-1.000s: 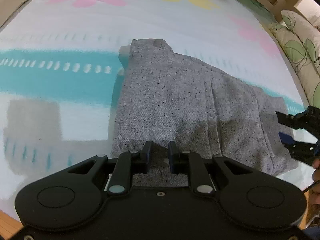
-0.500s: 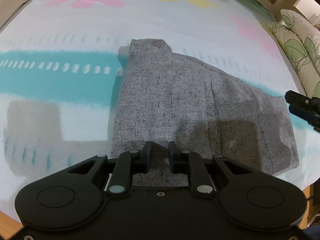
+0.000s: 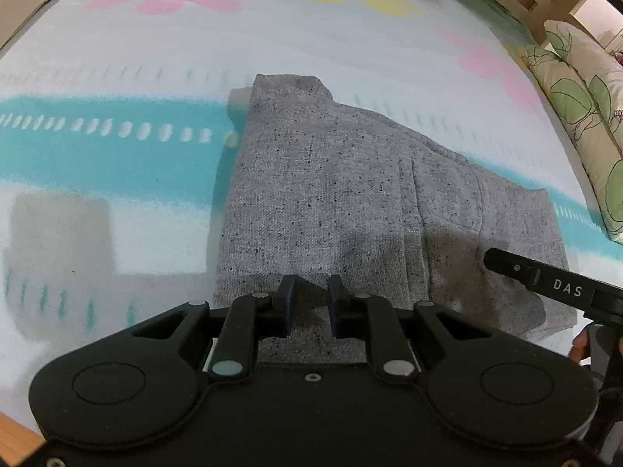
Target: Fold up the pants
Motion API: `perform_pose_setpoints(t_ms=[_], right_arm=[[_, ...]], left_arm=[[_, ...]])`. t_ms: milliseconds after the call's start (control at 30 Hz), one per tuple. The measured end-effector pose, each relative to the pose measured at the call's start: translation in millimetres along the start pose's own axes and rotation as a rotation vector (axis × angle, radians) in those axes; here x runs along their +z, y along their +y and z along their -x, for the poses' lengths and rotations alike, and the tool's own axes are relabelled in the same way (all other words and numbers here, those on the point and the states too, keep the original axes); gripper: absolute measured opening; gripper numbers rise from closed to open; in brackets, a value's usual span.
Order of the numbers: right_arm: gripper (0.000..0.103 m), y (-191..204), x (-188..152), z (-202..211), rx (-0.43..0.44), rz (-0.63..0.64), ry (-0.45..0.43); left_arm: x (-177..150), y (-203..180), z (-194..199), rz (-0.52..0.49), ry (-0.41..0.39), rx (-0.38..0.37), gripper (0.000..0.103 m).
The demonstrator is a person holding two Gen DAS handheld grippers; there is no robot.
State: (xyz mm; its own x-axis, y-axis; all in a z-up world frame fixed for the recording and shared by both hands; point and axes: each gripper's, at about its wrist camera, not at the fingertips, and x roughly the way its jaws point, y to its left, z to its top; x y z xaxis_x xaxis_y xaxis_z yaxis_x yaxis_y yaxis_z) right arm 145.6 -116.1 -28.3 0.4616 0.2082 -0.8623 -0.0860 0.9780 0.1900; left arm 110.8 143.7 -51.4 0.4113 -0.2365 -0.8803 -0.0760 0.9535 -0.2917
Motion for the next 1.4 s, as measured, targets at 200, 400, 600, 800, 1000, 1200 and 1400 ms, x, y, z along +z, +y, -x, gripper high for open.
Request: perform_pose_setpoints(t_ms=[200,400,600,800,1000,1200,1400], right_arm=[[0.057,-11,3,-7,0.080,-0.069,0.022],[0.016,-4,5,-6,0.163,-0.058,0.008],[0.009,36,10,46,0.089,0.163,-0.126],[0.009,25,22,107,0.053,0.193,-0.244],[0.009,-35,19,82,-0.148,0.113,-0.151],[0.012,-75,0,35,-0.193,0.055,-0.031],[0.021,-78,11,47,-0.216,-0.102,-0.066]], left_arm=[[-1,0,1,0.002,0.000,-0.001,0.024],[1,2,6,0.017,-0.011,-0.007,0.024],[14,10,33,0.088,-0.143,0.036,0.024],[29,3,53,0.114,-0.262,0.042,0.024],[23,-37,29,-0.021,-0.191,-0.014,0.024],[2,-74,-6,-0.171,-0.019,-0.067,0.030],[-15,-78,-8,-0.241,-0.008,-0.034,0.038]])
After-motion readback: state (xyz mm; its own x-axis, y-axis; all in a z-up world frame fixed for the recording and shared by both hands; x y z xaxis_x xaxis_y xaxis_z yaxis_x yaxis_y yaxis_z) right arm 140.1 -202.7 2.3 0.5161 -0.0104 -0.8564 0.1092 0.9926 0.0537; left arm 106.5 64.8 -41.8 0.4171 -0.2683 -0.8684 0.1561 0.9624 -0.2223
